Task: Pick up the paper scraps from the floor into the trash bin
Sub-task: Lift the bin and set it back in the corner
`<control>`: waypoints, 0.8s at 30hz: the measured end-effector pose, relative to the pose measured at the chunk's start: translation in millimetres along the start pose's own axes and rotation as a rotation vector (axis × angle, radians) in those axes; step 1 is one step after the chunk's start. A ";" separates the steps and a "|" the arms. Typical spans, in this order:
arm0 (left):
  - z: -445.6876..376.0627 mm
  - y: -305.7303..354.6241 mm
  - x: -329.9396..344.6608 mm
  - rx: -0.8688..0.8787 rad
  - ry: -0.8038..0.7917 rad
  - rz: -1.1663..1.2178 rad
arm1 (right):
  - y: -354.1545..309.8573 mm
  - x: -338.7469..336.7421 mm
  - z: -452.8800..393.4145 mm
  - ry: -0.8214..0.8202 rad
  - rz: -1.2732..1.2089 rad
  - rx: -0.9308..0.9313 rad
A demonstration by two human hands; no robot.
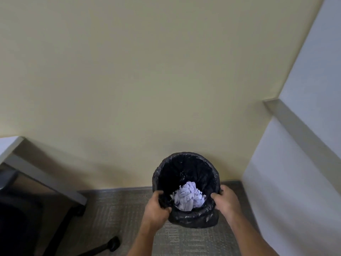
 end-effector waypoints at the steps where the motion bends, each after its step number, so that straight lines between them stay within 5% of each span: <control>1: -13.6 -14.2 16.5 -0.001 -0.022 -0.003 | 12.8 12.9 -13.6 0.011 -0.005 0.004; 12: -92.4 -150.3 178.6 0.082 -0.235 -0.175 | 153.7 112.1 -123.9 0.127 -0.020 0.043; 24: -98.8 -192.5 209.2 0.023 -0.423 -0.543 | 209.4 142.8 -141.4 -0.076 0.066 0.057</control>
Point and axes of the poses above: each hand's wrist, its own z-axis away from the middle knuckle, its own x-axis out of the palm, y = z × x, the point moved 5 cm from there along -z, towards the middle knuckle, and after that the axes turned 12 degrees about y, right-handed, at the moved point
